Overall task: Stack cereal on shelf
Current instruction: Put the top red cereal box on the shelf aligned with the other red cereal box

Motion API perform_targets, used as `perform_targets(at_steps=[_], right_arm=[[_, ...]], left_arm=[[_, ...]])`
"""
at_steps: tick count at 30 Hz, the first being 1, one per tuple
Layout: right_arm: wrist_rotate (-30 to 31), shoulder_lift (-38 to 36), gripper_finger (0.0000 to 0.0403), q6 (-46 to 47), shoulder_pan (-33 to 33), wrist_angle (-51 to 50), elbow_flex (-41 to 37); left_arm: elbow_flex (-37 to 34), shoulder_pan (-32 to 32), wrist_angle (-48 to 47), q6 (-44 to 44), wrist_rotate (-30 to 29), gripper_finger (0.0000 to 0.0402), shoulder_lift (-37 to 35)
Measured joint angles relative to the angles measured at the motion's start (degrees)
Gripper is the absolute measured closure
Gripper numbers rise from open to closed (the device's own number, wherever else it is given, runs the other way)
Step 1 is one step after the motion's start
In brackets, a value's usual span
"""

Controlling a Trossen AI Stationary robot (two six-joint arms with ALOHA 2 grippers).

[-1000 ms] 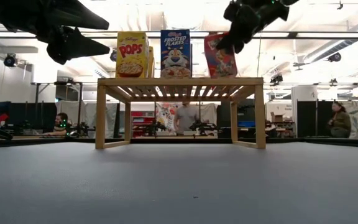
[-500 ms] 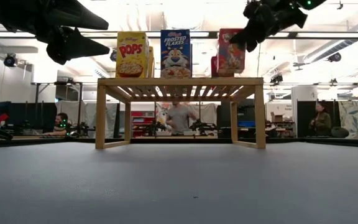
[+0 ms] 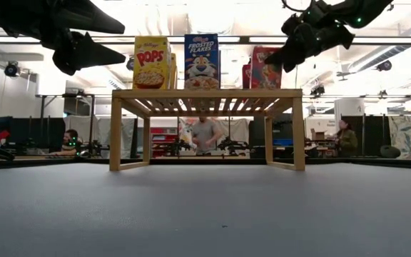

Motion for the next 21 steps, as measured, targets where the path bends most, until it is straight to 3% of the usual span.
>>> perform_targets(at_steps=[8, 21], right_arm=[[-1.1, 0.2, 0.0220, 1.2, 0.2, 1.4, 0.3], [-1.1, 3.1, 0.0218, 1.9, 0.7, 2.2, 0.0]], left_arm=[[0.0, 0.0, 0.0, -0.2, 0.0, 0.0043, 0.0], [0.0, 0.0, 0.0, -0.4, 0.0, 0.0043, 0.0]])
